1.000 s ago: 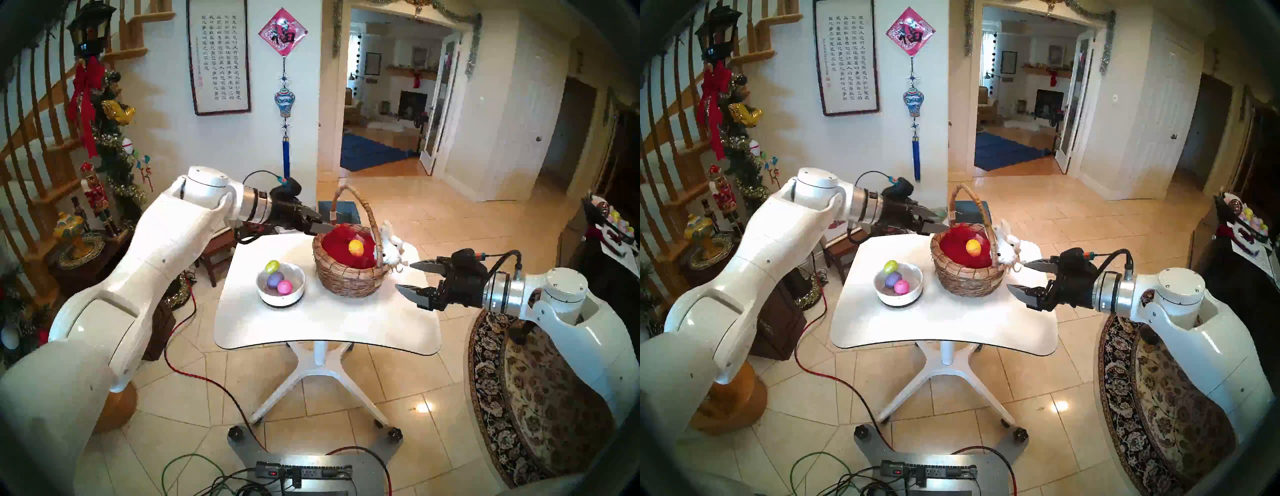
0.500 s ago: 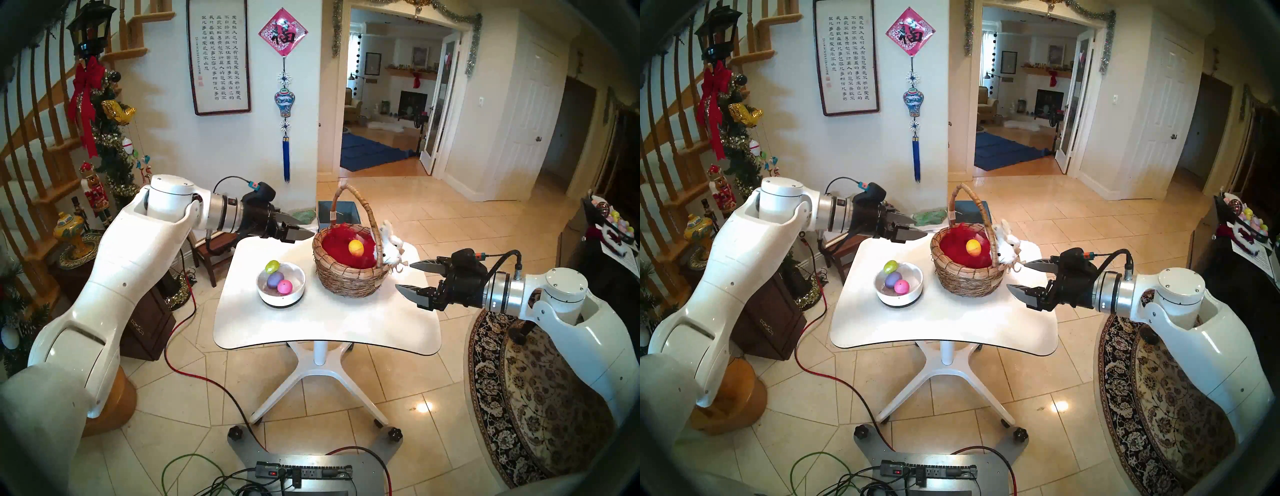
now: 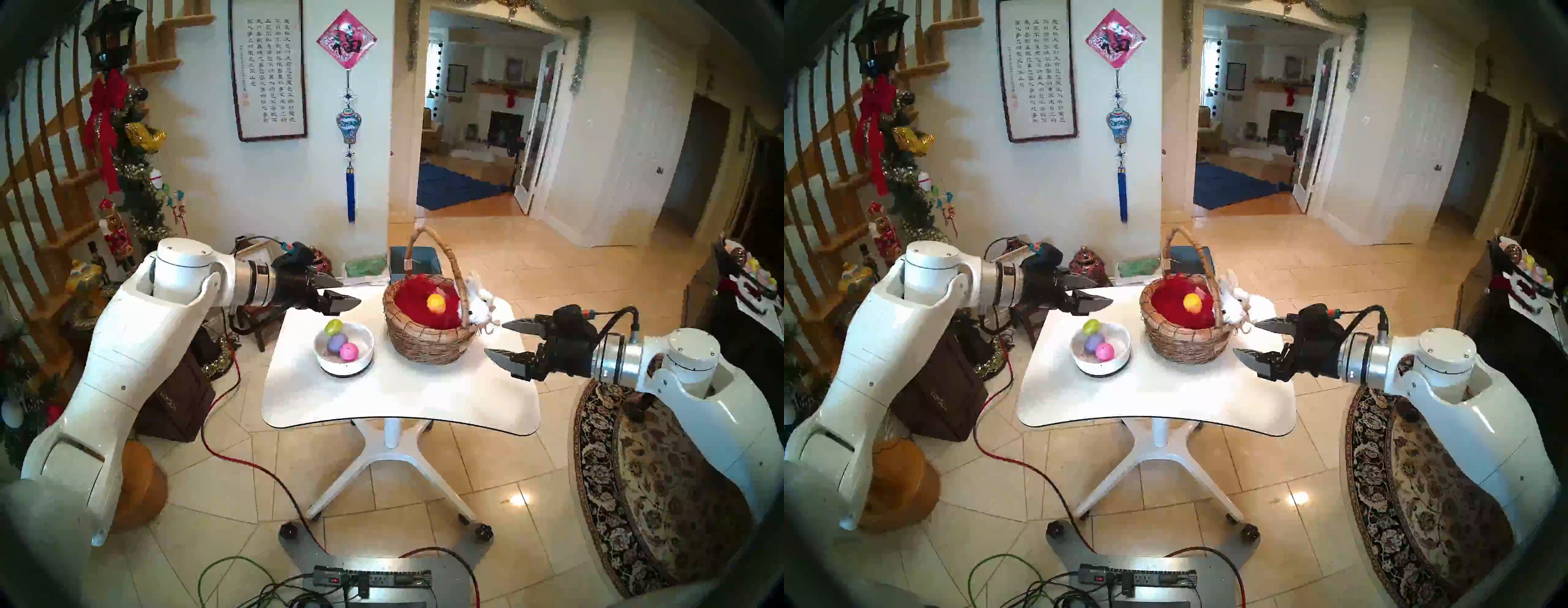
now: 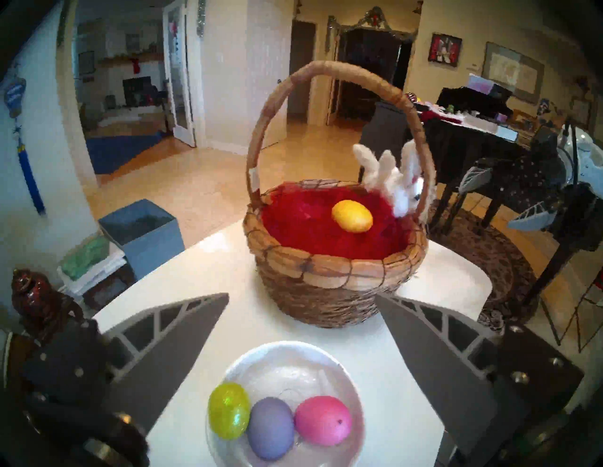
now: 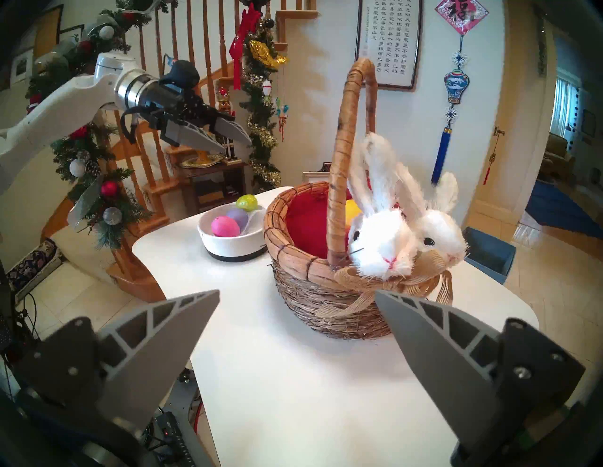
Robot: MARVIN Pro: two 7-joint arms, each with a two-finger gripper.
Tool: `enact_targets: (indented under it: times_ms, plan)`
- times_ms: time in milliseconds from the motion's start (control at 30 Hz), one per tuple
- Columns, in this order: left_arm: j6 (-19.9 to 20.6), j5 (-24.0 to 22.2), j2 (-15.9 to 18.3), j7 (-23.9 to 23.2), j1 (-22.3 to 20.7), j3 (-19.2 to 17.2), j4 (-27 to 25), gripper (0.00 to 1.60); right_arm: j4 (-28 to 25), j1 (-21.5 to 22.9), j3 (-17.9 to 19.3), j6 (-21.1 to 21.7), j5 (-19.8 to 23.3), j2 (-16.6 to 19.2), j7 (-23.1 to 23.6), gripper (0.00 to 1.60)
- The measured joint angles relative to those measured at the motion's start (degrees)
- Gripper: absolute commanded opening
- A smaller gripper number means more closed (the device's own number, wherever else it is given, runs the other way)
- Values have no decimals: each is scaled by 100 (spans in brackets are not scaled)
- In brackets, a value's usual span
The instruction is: Put easter egg into basket
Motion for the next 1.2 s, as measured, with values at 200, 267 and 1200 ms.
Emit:
enact_targets:
  times_ms: [200,267,1200]
  plan:
    - [74,198,22,324,102,34,-34,160,0,0,0,0,0,0,0,160]
    - [128,301,11,440,99,103,-29,160,0,0,0,0,1,0,0,160]
    - [79,855,-9,315,-196,626,511,160,0,0,0,0,1,1,-1,160]
